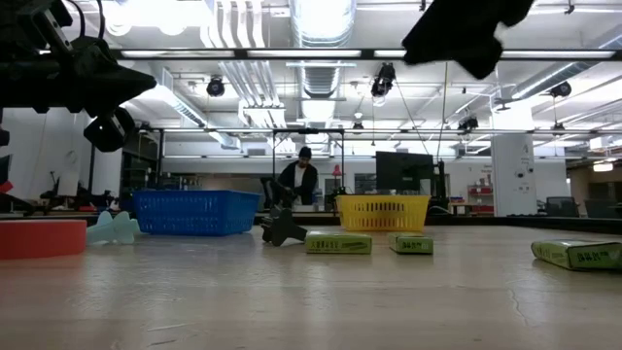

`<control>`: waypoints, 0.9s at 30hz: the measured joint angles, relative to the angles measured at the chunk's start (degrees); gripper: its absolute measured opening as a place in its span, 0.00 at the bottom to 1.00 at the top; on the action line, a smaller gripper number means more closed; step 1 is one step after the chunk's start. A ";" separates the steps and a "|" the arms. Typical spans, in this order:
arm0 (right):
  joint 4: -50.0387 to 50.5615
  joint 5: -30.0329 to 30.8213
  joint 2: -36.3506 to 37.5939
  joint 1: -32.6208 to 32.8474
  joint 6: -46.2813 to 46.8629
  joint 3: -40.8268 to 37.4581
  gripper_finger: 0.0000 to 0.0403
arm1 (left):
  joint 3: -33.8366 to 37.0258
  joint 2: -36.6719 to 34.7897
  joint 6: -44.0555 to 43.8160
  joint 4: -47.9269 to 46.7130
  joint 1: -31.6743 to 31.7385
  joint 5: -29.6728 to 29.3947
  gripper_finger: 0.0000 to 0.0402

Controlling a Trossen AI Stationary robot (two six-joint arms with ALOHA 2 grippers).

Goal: Pick and place Stapler, Stapler remover, tape
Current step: Put the black staple remover into the green bin

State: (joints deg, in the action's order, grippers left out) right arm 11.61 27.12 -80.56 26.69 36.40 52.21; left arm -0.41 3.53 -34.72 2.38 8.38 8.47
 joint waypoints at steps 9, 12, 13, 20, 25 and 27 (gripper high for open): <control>-6.29 -4.11 -9.90 -5.21 -14.14 2.13 0.35 | 0.01 0.00 0.01 0.01 -0.02 0.00 0.06; -6.50 -4.95 -13.39 -6.03 -20.18 4.63 0.39 | -0.01 0.00 0.00 0.03 -0.01 0.02 0.06; -6.49 -5.06 -14.51 -6.30 -21.77 5.50 0.40 | 0.01 0.00 0.00 0.03 -0.01 0.01 0.06; -3.64 -5.15 -20.82 -8.97 -29.74 12.43 0.41 | 0.01 0.00 0.00 0.03 -0.01 0.02 0.06; -2.08 -8.99 -24.22 -11.41 -32.45 15.93 0.38 | 0.00 0.04 0.01 0.00 0.00 0.00 0.06; -2.08 -11.76 -25.47 -12.55 -33.30 17.13 0.37 | 0.00 0.07 0.01 -0.05 -0.02 0.00 0.06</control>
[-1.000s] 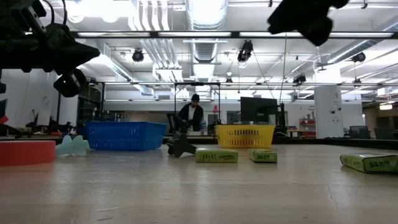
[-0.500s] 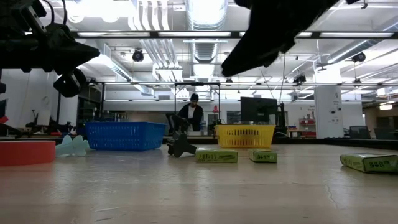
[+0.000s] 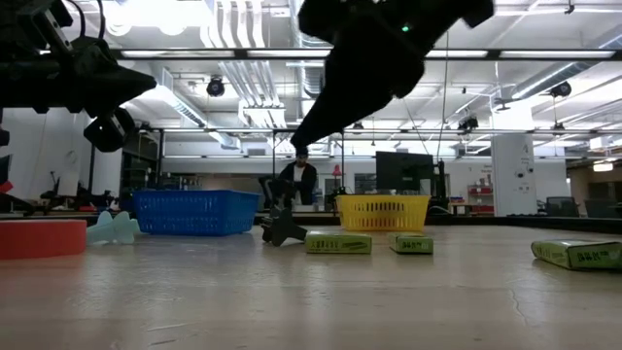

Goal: Pick and place Stapler, Stapler remover, tape
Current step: Put the black staple remover into the green bin

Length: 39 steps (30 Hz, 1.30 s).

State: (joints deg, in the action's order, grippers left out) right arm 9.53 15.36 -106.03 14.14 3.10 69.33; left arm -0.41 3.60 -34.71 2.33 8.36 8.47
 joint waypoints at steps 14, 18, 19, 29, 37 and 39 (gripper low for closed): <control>-0.10 -5.07 -5.92 -3.70 -2.72 1.23 0.32 | 0.00 0.13 -0.01 -0.09 0.01 -0.01 0.06; -0.05 -5.30 -8.38 -3.70 -3.11 2.12 0.31 | 0.01 0.13 -0.01 -0.12 0.01 0.00 0.06; 0.10 -5.42 -8.93 -3.68 -3.13 2.54 0.31 | -0.01 0.13 -0.01 -0.12 0.02 0.00 0.06; 0.15 -5.38 -8.80 -3.70 -3.66 3.05 0.29 | 0.00 0.13 0.01 -0.16 0.02 -0.02 0.06; 0.11 -5.38 -9.24 -3.70 -3.57 2.65 0.22 | 0.01 0.13 -0.01 -0.18 0.01 -0.01 0.06; 0.12 -5.36 -9.21 -3.70 -3.58 2.65 0.20 | 0.01 0.13 0.00 -0.18 0.01 0.00 0.06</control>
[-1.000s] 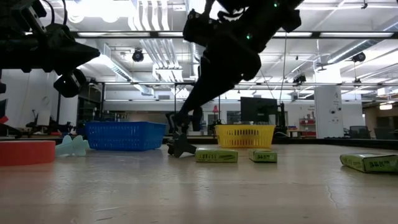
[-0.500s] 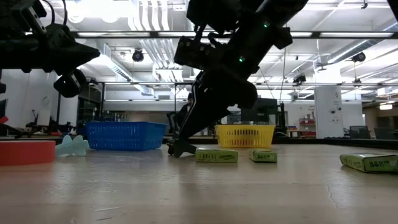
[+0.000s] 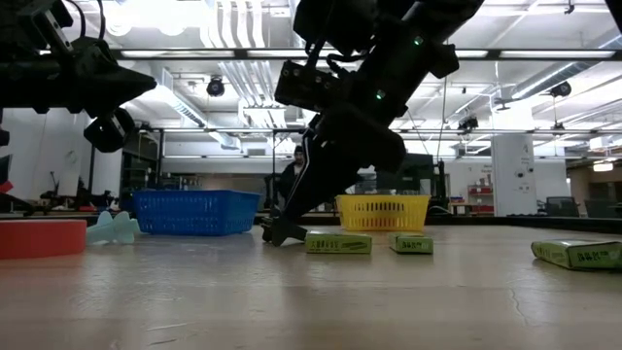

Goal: Pick and place Stapler, Stapler remover, tape
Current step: Put the black staple remover into the green bin

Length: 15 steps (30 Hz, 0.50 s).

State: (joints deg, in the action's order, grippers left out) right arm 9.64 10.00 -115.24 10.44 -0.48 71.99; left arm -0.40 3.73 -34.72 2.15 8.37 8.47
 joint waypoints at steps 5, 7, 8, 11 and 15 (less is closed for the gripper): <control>-0.23 0.00 0.00 0.01 0.01 -0.06 0.15 | -0.02 0.00 0.00 0.00 0.01 0.00 0.06; -0.41 0.00 0.00 0.02 0.01 -0.11 0.13 | 0.00 0.00 0.00 -0.01 0.00 0.00 0.06; -0.76 0.00 0.00 0.02 -0.04 -0.11 0.12 | -0.01 0.00 0.00 -0.01 -0.01 -0.01 0.06; -1.52 -0.02 0.00 0.04 -0.12 -0.11 0.08 | 0.00 0.00 0.00 -0.02 -0.01 -0.01 0.06; -1.48 0.00 -0.11 0.04 -0.08 -0.11 0.04 | -0.02 0.00 0.00 -0.02 0.01 0.00 0.06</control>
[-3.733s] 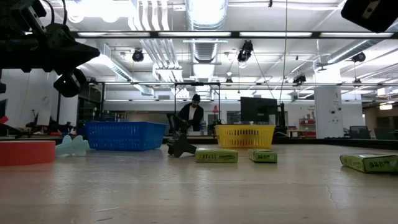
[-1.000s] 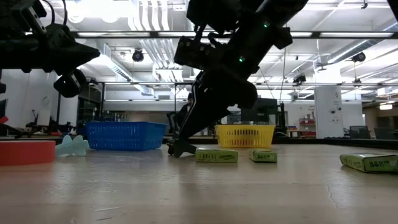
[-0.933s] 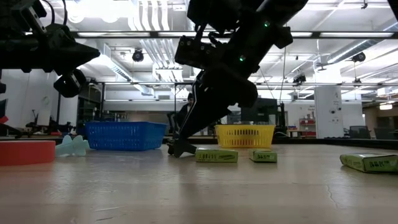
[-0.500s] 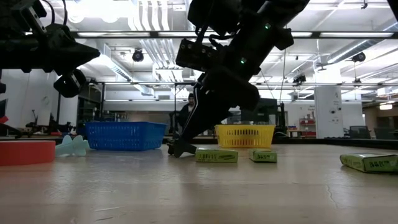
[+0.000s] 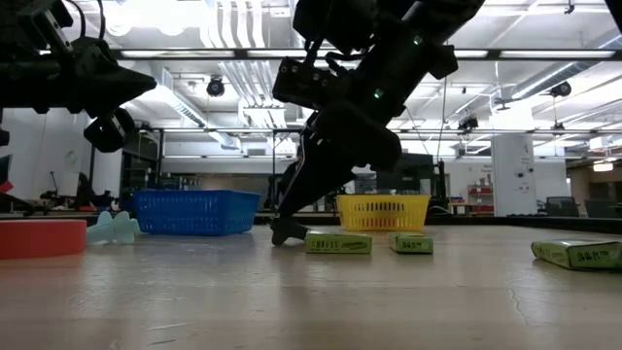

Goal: Pick and place Stapler, Stapler remover, tape
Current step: Put the black staple remover into the green bin

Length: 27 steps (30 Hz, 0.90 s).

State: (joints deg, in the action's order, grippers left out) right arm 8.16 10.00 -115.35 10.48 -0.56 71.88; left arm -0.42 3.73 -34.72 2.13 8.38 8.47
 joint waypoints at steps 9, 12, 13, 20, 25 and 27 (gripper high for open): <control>0.02 0.05 0.02 0.00 0.23 -0.02 0.02 | 0.02 0.00 0.00 0.00 -0.02 0.00 0.06; 0.47 0.13 0.34 0.00 0.79 -0.05 0.02 | 0.02 0.02 0.00 -0.02 0.00 0.00 0.06; 0.68 0.30 0.51 0.00 0.81 -0.07 0.02 | 0.02 0.02 0.02 -0.02 -0.02 0.00 0.06; 5.28 0.48 2.82 0.02 3.45 0.98 0.02 | 0.02 0.02 0.00 -0.02 0.00 0.00 0.06; 6.17 0.59 5.51 0.43 4.71 0.81 0.02 | 0.01 0.04 0.00 0.00 -0.02 0.00 0.06; 7.82 0.61 6.63 0.89 5.34 0.74 0.02 | 0.01 0.04 0.00 0.02 -0.01 -0.01 0.06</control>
State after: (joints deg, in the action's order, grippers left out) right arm 15.98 10.61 -108.72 11.37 4.78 72.62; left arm -0.41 3.77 -34.71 2.15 8.38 8.46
